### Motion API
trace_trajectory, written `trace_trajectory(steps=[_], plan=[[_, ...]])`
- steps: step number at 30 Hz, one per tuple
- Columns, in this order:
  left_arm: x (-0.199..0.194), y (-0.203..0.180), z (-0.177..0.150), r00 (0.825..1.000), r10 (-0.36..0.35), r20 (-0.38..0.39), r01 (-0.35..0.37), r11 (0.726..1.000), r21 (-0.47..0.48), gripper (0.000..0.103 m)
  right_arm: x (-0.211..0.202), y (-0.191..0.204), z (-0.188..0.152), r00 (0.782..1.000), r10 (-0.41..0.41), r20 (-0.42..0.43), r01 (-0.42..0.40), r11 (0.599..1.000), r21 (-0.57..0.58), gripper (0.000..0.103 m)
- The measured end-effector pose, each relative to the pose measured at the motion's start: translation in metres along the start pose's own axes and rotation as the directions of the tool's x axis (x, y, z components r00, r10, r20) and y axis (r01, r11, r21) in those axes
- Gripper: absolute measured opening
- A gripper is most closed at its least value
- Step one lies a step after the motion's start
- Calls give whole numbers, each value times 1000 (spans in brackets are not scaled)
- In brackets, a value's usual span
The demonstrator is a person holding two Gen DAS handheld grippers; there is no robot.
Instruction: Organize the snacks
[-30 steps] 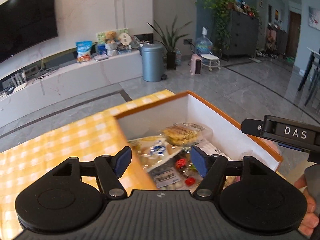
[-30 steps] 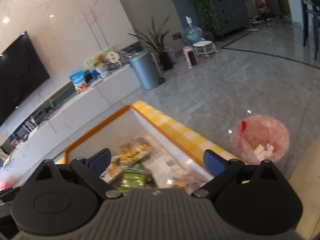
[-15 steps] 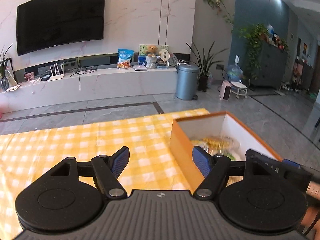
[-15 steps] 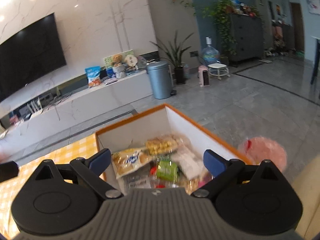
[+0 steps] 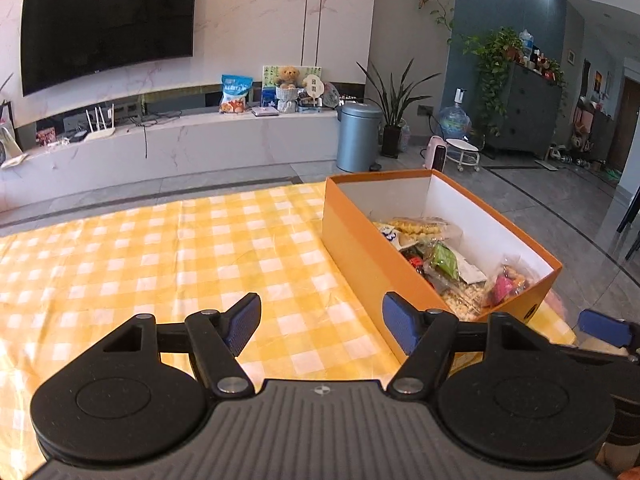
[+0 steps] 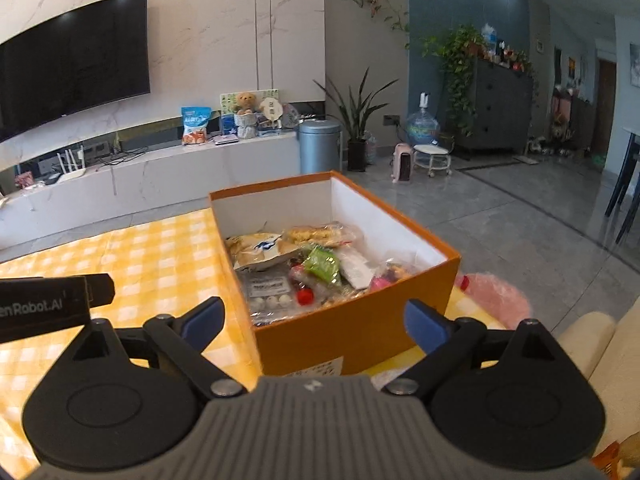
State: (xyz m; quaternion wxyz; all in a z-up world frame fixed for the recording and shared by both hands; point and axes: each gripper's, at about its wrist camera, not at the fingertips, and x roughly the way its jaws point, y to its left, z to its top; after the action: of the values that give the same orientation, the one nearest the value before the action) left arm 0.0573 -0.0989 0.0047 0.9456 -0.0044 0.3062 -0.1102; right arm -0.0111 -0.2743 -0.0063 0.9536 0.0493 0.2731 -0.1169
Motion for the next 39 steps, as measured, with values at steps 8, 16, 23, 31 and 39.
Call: trace_trajectory(steps=[8, 16, 23, 31, 39], plan=[[2, 1, -14, 1000, -9, -30, 9, 1000, 8, 82, 1, 5, -16, 999, 1, -36, -3, 998, -58, 94], [5, 5, -19, 999, -15, -47, 14, 1000, -14, 82, 0, 6, -16, 999, 3, -41, -6, 998, -58, 94], [5, 4, -18, 998, -11, -56, 11, 1000, -2, 82, 0, 7, -15, 999, 4, -37, -6, 999, -52, 94], [3, 4, -19, 998, -22, -58, 22, 1000, -10, 82, -1, 7, -15, 999, 0, -41, -3, 999, -55, 94], [-1, 4, -16, 998, -36, -50, 36, 999, -12, 82, 2, 9, -18, 998, -11, -57, 7, 997, -80, 94]])
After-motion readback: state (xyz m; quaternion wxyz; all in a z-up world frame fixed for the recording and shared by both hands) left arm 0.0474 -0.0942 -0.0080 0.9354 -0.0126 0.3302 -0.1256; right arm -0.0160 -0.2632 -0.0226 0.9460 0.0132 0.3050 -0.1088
